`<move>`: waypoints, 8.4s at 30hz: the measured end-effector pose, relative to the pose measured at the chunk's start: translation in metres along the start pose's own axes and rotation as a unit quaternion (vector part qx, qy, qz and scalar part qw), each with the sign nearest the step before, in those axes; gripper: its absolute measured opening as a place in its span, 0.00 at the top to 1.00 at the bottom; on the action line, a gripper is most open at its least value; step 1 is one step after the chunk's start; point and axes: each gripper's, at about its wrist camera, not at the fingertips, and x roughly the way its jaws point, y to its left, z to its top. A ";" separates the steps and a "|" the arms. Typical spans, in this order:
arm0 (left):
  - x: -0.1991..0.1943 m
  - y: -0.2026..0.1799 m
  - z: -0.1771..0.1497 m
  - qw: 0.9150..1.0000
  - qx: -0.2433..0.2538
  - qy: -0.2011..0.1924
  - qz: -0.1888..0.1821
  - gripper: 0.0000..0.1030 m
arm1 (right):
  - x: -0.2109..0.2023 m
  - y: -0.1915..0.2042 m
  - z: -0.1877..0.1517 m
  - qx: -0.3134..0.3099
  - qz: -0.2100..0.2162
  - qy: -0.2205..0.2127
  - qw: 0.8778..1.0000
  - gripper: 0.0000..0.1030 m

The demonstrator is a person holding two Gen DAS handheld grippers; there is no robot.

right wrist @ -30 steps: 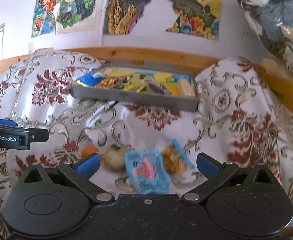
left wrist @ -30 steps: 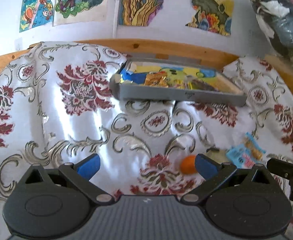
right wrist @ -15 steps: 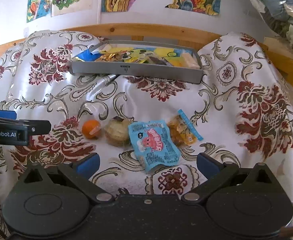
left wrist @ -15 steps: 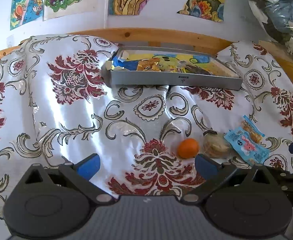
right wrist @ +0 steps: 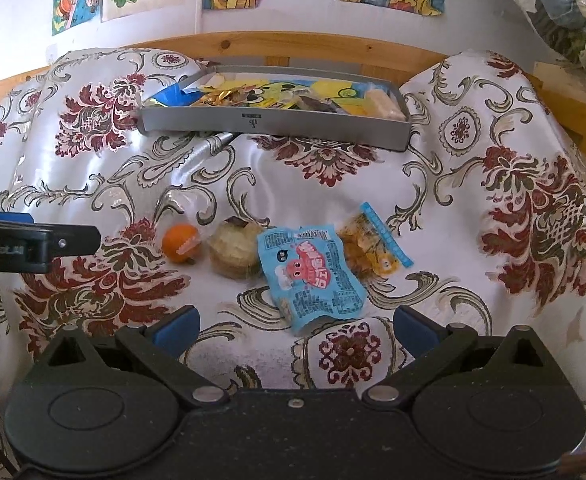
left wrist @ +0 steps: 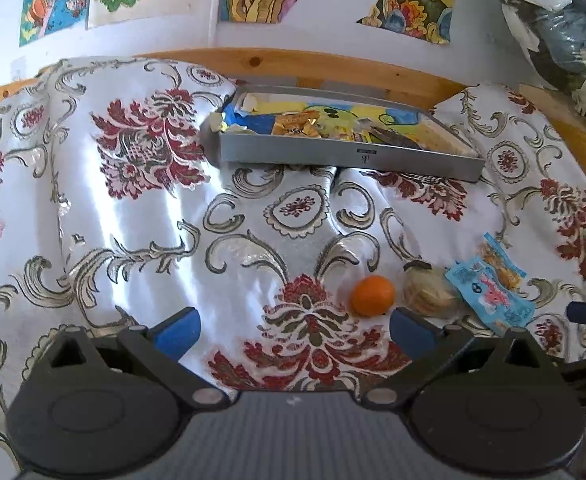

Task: Organize snacks
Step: 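Lift both tools out of the tray and move back to the snack pile, then close left tool on orange tangerine while right tool approaches light blue candy packet, then lift tangerine with left tool while right tool grips light blue candy packet, then carry tangerine with left tool while right tool carries candy packet over tray, then open left tool over tray while right tool releases candy packet inside, then lift both tools out of the tray and move back to remaining snacks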

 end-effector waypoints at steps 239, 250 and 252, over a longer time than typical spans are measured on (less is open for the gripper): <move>0.066 -0.010 0.105 0.996 -0.053 -0.067 0.025 0.01 | 0.017 -0.041 0.116 -0.042 -0.038 -0.184 0.981 0.01; 0.021 -0.009 0.057 0.994 -0.062 -0.079 0.035 0.01 | -0.021 -0.024 0.070 -0.030 -0.023 -0.166 0.985 0.01; 0.015 -0.009 0.053 0.994 -0.067 -0.079 0.033 0.01 | -0.026 -0.021 0.061 -0.026 -0.024 -0.160 0.986 0.01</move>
